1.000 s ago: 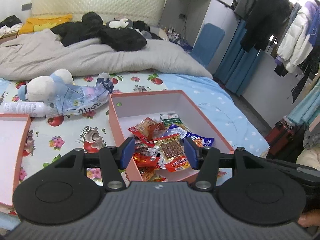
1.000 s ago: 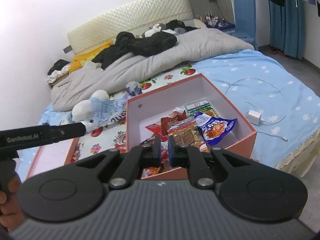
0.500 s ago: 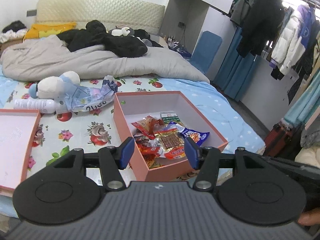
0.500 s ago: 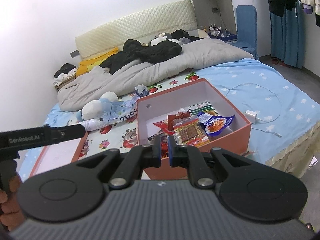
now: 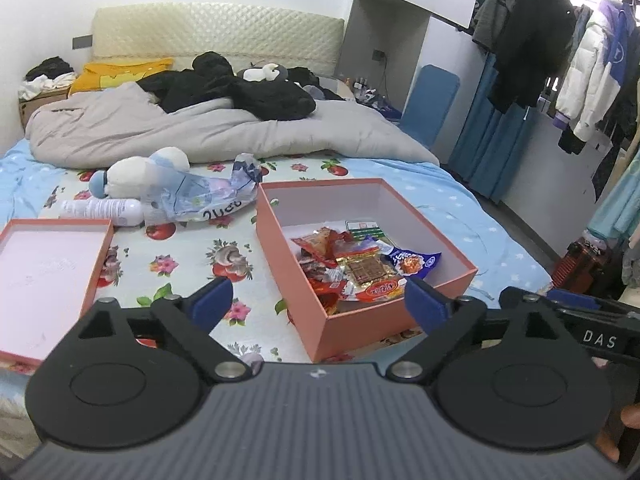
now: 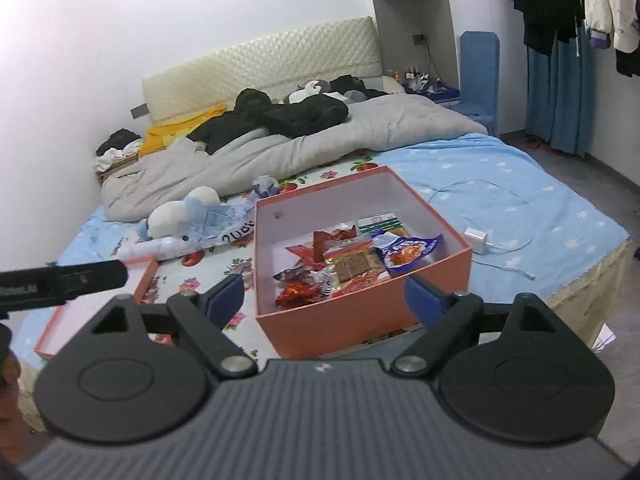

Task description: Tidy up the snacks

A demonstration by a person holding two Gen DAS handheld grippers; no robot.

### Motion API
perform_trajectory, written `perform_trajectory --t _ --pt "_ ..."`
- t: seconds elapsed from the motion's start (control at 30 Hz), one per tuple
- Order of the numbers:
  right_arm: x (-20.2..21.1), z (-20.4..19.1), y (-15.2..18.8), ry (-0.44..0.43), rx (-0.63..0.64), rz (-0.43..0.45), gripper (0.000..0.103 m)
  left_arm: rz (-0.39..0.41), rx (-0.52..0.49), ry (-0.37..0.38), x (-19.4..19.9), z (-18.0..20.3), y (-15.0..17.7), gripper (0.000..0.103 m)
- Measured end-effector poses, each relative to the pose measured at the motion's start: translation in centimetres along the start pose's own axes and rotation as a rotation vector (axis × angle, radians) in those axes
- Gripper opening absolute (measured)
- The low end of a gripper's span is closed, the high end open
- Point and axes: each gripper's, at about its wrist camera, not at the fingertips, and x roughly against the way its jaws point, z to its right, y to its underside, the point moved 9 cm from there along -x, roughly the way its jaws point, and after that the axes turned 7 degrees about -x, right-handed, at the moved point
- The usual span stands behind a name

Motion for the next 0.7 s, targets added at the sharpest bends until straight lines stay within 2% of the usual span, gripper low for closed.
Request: perform_trajectory --t 0.07,0.33,0.43,0.7 --pt "0.2 0.0 0.2 0.005 0.012 0.007 0.088 -0.003 -0.001 -0.003 0.0 -0.2 0.4 0.099" --pt "0.7 -0.2 0.7 -0.001 0.016 0.019 0.088 -0.029 -0.024 -0.008 -0.3 -0.2 1.7 0.1" --pt "0.8 -0.4 0.8 -0.011 0.013 0.018 0.088 -0.032 -0.039 -0.03 -0.6 -0.2 1.7 0.1" --pt "1.1 -1.1 0.8 -0.028 0.033 0.024 0.088 -0.036 -0.05 -0.03 -0.5 0.0 1.4 0.101"
